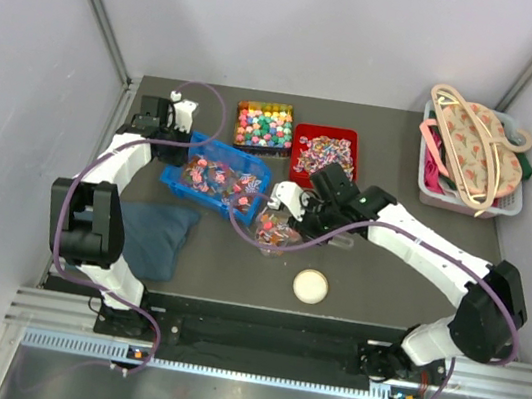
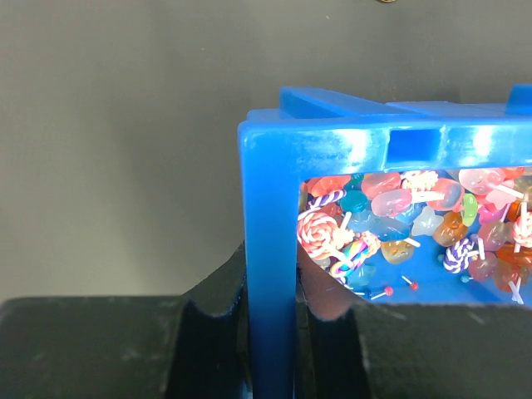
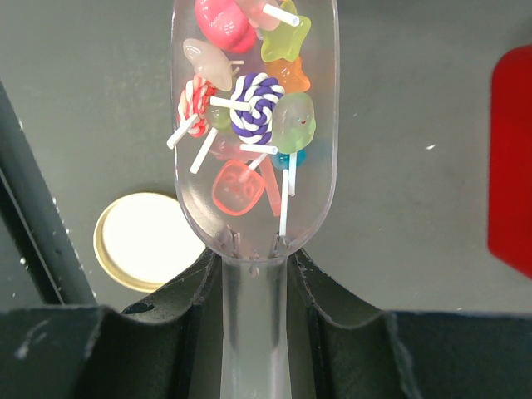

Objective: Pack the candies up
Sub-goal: Place the fake candies in the packing bottle.

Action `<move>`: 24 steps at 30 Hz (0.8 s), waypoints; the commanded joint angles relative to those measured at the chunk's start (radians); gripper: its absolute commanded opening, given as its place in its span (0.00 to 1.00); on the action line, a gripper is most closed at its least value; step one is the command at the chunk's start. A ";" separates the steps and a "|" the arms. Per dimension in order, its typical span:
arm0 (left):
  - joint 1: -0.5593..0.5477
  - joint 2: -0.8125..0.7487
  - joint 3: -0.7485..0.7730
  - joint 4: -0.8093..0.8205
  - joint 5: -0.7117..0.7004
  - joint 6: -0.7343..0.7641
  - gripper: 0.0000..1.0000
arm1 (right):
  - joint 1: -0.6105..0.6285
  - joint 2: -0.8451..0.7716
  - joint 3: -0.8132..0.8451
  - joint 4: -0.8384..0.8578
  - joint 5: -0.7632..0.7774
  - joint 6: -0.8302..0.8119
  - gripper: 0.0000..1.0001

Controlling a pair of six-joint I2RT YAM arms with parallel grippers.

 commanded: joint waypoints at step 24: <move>0.001 -0.025 0.032 0.086 0.052 -0.035 0.00 | -0.008 0.034 0.085 -0.190 0.174 -0.139 0.00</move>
